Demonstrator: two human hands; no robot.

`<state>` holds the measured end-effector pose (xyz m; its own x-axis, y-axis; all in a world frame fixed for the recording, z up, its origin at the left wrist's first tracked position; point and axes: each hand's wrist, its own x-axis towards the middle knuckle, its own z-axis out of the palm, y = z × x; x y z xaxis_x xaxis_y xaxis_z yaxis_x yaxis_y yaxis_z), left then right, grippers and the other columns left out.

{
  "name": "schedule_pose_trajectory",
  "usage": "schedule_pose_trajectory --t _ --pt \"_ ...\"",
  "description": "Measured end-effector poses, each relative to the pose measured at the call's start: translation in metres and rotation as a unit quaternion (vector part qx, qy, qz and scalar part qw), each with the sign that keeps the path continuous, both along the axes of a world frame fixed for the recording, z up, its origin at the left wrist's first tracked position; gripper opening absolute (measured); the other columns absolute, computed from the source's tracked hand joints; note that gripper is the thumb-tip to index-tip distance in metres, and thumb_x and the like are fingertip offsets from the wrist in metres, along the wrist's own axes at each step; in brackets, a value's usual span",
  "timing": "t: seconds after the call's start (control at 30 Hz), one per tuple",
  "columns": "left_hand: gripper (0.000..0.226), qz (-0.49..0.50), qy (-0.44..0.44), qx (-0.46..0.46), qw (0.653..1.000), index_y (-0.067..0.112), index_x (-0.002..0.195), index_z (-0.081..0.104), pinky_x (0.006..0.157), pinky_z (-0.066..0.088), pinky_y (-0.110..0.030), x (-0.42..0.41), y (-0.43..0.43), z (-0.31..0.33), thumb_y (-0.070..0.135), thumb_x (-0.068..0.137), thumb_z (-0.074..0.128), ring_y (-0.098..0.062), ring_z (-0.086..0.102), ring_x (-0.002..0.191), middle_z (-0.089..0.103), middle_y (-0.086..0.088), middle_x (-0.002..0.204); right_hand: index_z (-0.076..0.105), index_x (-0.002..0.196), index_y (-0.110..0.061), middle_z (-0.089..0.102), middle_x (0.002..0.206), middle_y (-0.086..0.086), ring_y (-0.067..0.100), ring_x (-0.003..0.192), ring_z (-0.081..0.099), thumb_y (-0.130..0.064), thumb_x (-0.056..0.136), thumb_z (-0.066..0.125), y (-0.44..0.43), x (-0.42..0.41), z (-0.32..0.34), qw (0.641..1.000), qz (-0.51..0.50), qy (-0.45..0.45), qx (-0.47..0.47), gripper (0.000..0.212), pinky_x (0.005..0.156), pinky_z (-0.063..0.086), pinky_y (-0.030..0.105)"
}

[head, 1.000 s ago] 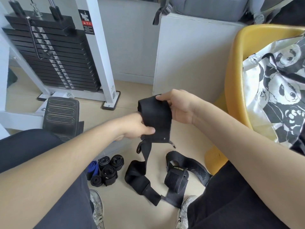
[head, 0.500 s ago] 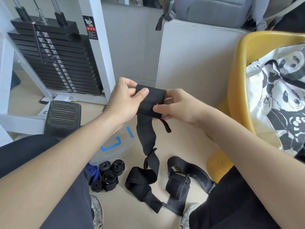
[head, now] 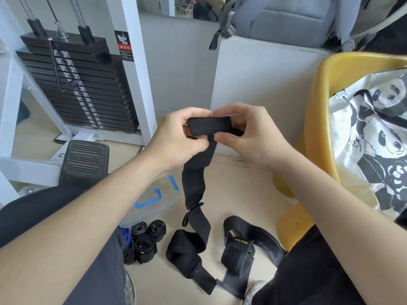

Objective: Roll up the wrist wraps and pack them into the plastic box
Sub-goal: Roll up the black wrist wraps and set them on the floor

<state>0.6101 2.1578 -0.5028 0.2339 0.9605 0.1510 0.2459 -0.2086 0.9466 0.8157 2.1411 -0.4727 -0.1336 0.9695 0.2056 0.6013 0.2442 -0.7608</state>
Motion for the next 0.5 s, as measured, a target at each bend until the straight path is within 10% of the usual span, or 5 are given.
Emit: schedule_pose_trajectory --t 0.27,0.4,0.5 --pt "0.013 0.019 0.045 0.081 0.996 0.029 0.111 0.083 0.093 0.059 -0.056 0.000 0.007 -0.004 0.024 0.104 0.073 -0.036 0.073 0.099 0.080 -0.010 0.103 0.085 0.111 -0.028 0.066 0.090 0.004 0.016 0.085 0.059 -0.033 0.103 0.071 0.005 -0.001 -0.009 0.972 -0.051 -0.143 0.177 0.017 0.074 0.049 0.035" --pt "0.012 -0.008 0.048 0.082 0.995 0.028 0.107 0.083 0.082 0.045 -0.038 -0.006 0.012 -0.004 0.033 0.105 0.072 -0.021 0.057 0.086 0.069 -0.021 0.095 0.081 0.126 -0.015 0.082 0.109 0.005 0.020 0.094 0.074 -0.023 0.107 0.067 0.003 -0.001 -0.009 0.966 -0.015 -0.124 0.228 0.025 0.086 0.058 0.034" --pt "0.010 0.023 0.078 0.081 0.993 0.042 0.107 0.081 0.079 0.043 -0.013 -0.007 0.013 -0.002 0.038 0.105 0.072 -0.005 0.053 0.090 0.056 0.004 0.098 0.081 0.128 -0.012 0.083 0.117 0.000 -0.001 0.090 0.070 -0.015 0.106 0.068 0.001 -0.004 -0.006 0.967 -0.011 -0.091 0.238 0.025 0.084 0.055 0.018"
